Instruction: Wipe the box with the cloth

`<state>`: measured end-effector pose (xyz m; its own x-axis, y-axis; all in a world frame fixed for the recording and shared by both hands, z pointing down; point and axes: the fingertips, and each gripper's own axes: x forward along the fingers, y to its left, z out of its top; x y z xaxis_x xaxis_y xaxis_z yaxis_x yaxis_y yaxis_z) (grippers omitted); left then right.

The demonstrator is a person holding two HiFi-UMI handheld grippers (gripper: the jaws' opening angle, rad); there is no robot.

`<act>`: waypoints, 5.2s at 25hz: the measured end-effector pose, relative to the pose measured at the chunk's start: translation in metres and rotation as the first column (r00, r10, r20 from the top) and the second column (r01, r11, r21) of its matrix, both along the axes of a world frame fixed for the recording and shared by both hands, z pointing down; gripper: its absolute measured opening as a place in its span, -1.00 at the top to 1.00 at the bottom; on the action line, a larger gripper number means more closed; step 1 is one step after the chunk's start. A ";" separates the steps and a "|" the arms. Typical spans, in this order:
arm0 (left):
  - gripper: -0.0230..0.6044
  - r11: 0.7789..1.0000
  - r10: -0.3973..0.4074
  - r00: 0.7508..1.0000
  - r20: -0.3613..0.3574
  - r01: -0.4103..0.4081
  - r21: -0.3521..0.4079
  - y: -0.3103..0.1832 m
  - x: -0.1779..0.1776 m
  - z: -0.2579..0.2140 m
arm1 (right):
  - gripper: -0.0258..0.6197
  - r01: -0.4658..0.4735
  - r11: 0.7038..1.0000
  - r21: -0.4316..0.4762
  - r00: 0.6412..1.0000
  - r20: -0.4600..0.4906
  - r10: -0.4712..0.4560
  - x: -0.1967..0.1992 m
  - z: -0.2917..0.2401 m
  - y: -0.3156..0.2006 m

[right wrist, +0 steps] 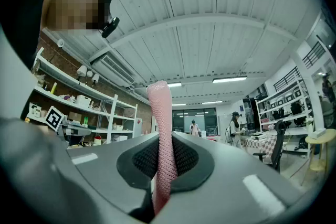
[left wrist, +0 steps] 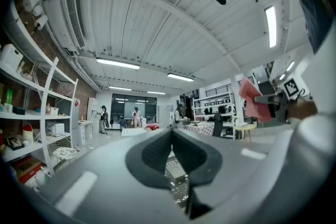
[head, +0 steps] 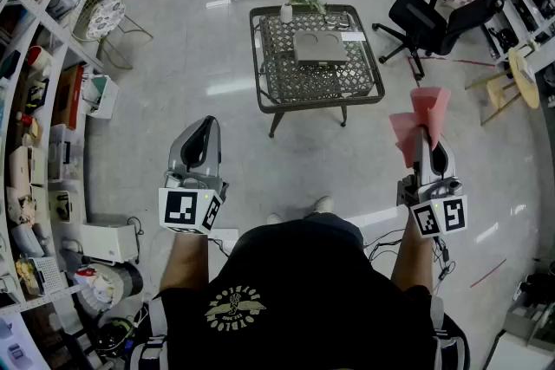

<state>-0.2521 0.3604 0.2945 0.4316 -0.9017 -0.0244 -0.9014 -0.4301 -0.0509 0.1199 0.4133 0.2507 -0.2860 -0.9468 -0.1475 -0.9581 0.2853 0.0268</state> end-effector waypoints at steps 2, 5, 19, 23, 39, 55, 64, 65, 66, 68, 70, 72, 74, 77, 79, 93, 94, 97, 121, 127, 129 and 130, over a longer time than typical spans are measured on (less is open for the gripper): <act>0.93 1.000 0.001 1.000 -0.003 -0.001 0.003 0.003 -0.003 -0.001 | 0.87 0.003 1.000 -0.002 1.000 -0.001 -0.003 -0.006 0.000 0.001; 0.93 1.000 0.000 1.000 -0.010 0.000 0.004 0.005 -0.009 -0.004 | 0.87 0.008 1.000 -0.006 1.000 0.000 -0.008 -0.013 -0.001 0.002; 0.93 0.998 -0.035 0.999 -0.037 0.037 0.045 0.000 -0.029 -0.014 | 0.87 0.012 1.000 0.007 1.000 0.013 -0.013 -0.014 -0.008 0.008; 0.93 0.999 -0.038 0.998 -0.054 0.039 0.027 -0.014 -0.024 -0.011 | 0.87 0.048 0.999 -0.023 0.999 0.010 -0.048 -0.012 0.000 -0.004; 0.93 0.998 -0.059 0.998 -0.022 0.059 0.007 -0.110 0.029 -0.006 | 0.87 0.117 0.990 -0.077 0.993 0.039 -0.114 0.027 0.023 -0.119; 0.93 0.996 -0.079 0.997 -0.020 0.079 0.037 -0.231 0.149 -0.034 | 0.87 0.171 0.983 -0.072 0.983 0.085 -0.165 0.147 0.019 -0.243; 0.93 0.991 -0.136 0.991 0.001 0.136 0.006 -0.262 0.199 -0.011 | 0.87 0.224 0.972 -0.075 0.967 0.141 -0.212 0.209 0.038 -0.299; 0.93 0.990 -0.141 0.990 0.004 0.141 -0.002 -0.262 0.200 -0.009 | 0.87 0.233 0.969 -0.078 0.965 0.145 -0.220 0.209 0.039 -0.302; 0.93 0.989 -0.146 0.989 0.005 0.146 -0.009 -0.261 0.200 -0.007 | 0.87 0.242 0.967 -0.082 0.962 0.146 -0.229 0.207 0.040 -0.305; 0.93 0.987 -0.158 0.987 0.004 0.159 -0.016 -0.260 0.195 -0.007 | 0.87 0.261 0.962 -0.085 0.959 0.142 -0.247 0.199 0.040 -0.310; 0.93 0.985 -0.169 0.986 0.006 0.170 -0.016 -0.260 0.188 -0.008 | 0.87 0.271 0.959 -0.085 0.956 0.142 -0.258 0.192 0.040 -0.315; 0.93 0.984 -0.178 0.984 0.011 0.178 -0.012 -0.262 0.180 -0.009 | 0.87 0.275 0.958 -0.082 0.954 0.145 -0.262 0.185 0.040 -0.318; 0.93 0.983 -0.182 0.983 0.015 0.182 -0.006 -0.266 0.172 -0.011 | 0.87 0.273 0.959 -0.078 0.955 0.142 -0.261 0.179 0.040 -0.319; 0.93 0.985 -0.174 0.985 0.016 0.174 -0.004 -0.274 0.162 -0.014 | 0.87 0.263 0.962 -0.076 0.957 0.146 -0.250 0.169 0.040 -0.323; 0.93 0.987 -0.161 0.987 0.015 0.161 -0.001 -0.284 0.158 -0.015 | 0.87 0.255 0.964 -0.073 0.959 0.148 -0.243 0.163 0.039 -0.328; 0.93 0.996 -0.085 0.996 0.011 0.085 -0.013 -0.383 0.136 -0.010 | 0.87 0.202 0.975 -0.091 0.973 0.129 -0.189 0.132 0.033 -0.398; 0.93 0.997 -0.078 0.997 0.012 0.078 -0.019 -0.392 0.133 -0.009 | 0.87 0.202 0.975 -0.092 0.973 0.129 -0.189 0.127 0.032 -0.405; 0.93 0.998 -0.051 0.999 0.019 0.052 -0.027 -0.416 0.126 -0.006 | 0.87 0.203 0.974 -0.097 0.974 0.127 -0.190 0.107 0.028 -0.423; 0.93 0.984 0.091 0.995 -0.030 -0.095 -0.153 -0.539 0.095 0.071 | 0.87 0.251 0.916 -0.311 0.968 0.080 -0.238 -0.028 0.114 -0.531; 0.93 0.976 0.063 0.998 -0.022 -0.066 -0.206 -0.557 0.116 0.097 | 0.87 0.325 0.849 -0.417 0.944 0.084 -0.320 -0.035 0.186 -0.561; 0.93 0.972 0.056 0.998 -0.015 -0.058 -0.228 -0.564 0.120 0.106 | 0.87 0.342 0.829 -0.443 0.937 0.098 -0.335 -0.035 0.200 -0.576; 0.93 0.969 0.050 0.999 -0.012 -0.051 -0.240 -0.568 0.121 0.112 | 0.87 0.350 0.819 -0.454 0.934 0.101 -0.343 -0.035 0.207 -0.583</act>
<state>-0.1310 -0.2075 0.4060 0.4773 -0.8585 0.1876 -0.8781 -0.4741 0.0644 0.0846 -0.1697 0.4580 -0.6095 -0.7454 0.2700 -0.7928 0.5749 -0.2025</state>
